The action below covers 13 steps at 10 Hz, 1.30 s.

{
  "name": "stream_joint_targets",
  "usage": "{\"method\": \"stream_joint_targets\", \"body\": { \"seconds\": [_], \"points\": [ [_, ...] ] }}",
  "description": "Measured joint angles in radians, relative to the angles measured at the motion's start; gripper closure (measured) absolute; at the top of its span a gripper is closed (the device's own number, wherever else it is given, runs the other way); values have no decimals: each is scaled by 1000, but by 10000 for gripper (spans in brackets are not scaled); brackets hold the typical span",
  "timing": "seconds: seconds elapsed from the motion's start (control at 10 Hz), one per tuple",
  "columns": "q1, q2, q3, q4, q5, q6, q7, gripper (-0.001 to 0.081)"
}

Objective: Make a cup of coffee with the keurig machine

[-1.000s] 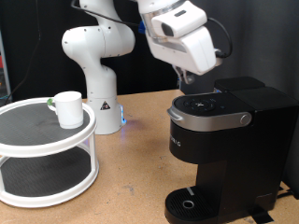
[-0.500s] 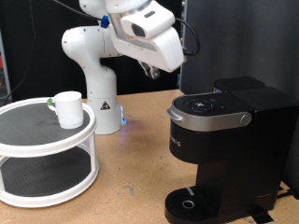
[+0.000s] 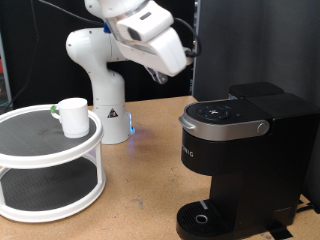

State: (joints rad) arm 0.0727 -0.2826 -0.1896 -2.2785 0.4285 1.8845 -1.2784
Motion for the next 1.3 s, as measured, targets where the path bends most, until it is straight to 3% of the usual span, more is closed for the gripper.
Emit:
{"method": "stream_joint_targets", "body": {
  "seconds": [0.4,0.5,0.7,0.8,0.9,1.1,1.3],
  "points": [
    [-33,-58,-38,-44,7,-60,13,805],
    [-33,-60,-34,-55,21,-9,49,805],
    [-36,-86,-28,-125,112,185,170,805],
    [-43,-107,-30,-157,141,230,222,805],
    [-58,-130,-33,-182,156,250,286,805],
    [-84,-189,-48,-228,165,247,323,805],
    [-84,-186,-49,-228,191,250,330,805]
  ]
}}
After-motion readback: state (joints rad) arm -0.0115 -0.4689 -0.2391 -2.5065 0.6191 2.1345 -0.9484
